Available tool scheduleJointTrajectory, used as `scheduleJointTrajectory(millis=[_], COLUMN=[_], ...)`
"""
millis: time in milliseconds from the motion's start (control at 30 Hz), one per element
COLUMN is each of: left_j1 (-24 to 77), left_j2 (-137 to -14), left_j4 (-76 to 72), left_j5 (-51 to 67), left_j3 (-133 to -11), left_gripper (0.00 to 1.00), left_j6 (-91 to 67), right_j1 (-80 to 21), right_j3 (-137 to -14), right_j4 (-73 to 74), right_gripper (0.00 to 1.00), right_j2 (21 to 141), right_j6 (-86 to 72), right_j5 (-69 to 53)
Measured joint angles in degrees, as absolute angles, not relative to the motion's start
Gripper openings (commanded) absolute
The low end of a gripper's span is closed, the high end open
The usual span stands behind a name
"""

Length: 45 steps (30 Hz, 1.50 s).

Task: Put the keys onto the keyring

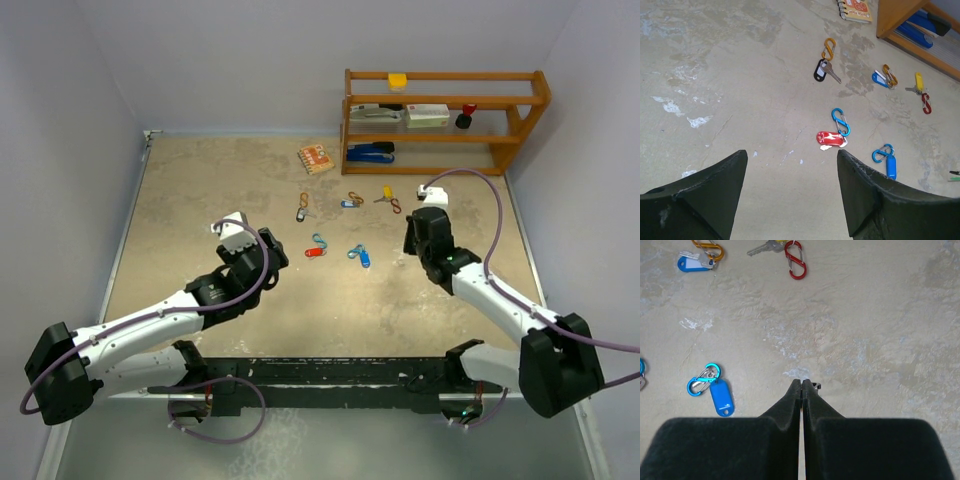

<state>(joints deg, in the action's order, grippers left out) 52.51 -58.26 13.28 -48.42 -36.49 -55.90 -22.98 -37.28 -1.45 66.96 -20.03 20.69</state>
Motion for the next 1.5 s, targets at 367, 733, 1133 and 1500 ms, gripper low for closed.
scheduleJointTrajectory(millis=[367,733,1133,1500], left_j1=[52.5,52.5,52.5,52.5], left_j2=[-58.3,-58.4,-50.6,-42.9], left_j4=[14.2,13.8,19.7,32.4], left_j5=[-48.3,-48.3,-58.2,-70.2], left_j3=[-36.6,-37.5,-41.6,-41.3], left_gripper=[0.7,0.7,0.7,0.7], left_j6=[-55.9,-55.9,-58.4,-68.0], right_j1=[-21.8,-21.7,-19.2,-18.7], right_j3=[-39.6,-40.1,-44.3,-42.8], right_j4=[-1.8,-2.7,8.9,26.5], right_gripper=[0.54,0.97,1.0,1.0], right_j2=[71.7,64.7,57.6,54.1], right_j6=[-20.4,-21.1,-40.7,-66.3], right_j5=[18.9,19.2,42.2,59.4])
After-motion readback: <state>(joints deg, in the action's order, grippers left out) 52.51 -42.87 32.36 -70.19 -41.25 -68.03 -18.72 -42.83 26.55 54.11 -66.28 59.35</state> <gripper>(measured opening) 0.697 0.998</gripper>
